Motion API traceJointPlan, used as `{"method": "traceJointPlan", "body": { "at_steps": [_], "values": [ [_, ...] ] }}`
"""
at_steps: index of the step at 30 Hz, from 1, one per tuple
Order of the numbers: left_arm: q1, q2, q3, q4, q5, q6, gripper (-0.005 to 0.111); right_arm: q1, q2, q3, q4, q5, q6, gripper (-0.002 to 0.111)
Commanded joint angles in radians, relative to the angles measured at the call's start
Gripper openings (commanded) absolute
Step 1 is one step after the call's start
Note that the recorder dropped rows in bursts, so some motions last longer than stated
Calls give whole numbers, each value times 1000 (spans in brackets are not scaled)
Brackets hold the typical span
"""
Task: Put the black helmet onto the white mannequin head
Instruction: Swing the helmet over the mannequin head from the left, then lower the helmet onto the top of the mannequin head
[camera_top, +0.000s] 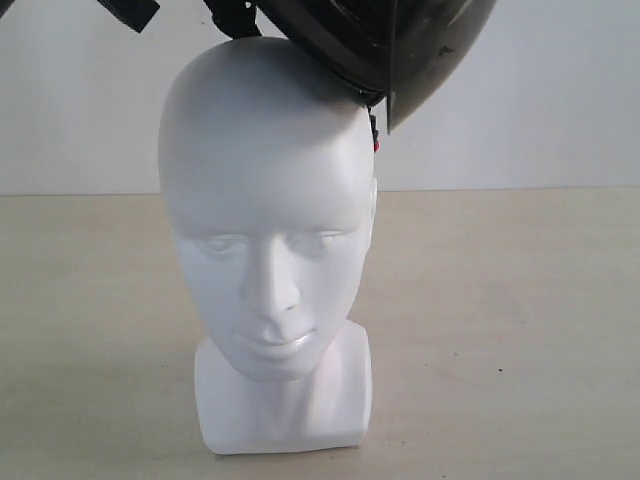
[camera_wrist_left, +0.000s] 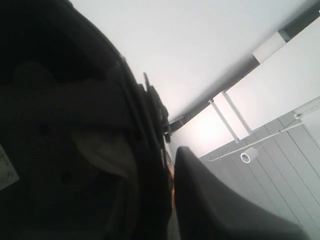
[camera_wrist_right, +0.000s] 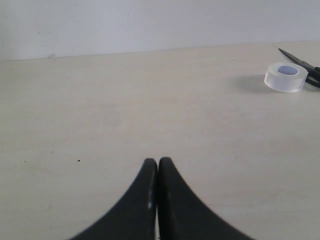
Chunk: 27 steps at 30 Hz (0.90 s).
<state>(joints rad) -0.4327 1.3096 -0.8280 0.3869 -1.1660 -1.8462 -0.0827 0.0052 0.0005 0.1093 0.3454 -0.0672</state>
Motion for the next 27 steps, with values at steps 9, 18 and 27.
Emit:
{"method": "traceJointPlan", "body": {
  "at_steps": [9,18,27],
  "values": [
    [15,-32,99,-39,-55,13,4,0,-5,-1,-8,-12,3,0],
    [55,-47,107,-7,-55,20,4,0,-5,-1,-8,-12,3,0],
    [66,-58,107,24,-55,22,4,0,-5,-1,-8,-12,3,0]
  ]
}}
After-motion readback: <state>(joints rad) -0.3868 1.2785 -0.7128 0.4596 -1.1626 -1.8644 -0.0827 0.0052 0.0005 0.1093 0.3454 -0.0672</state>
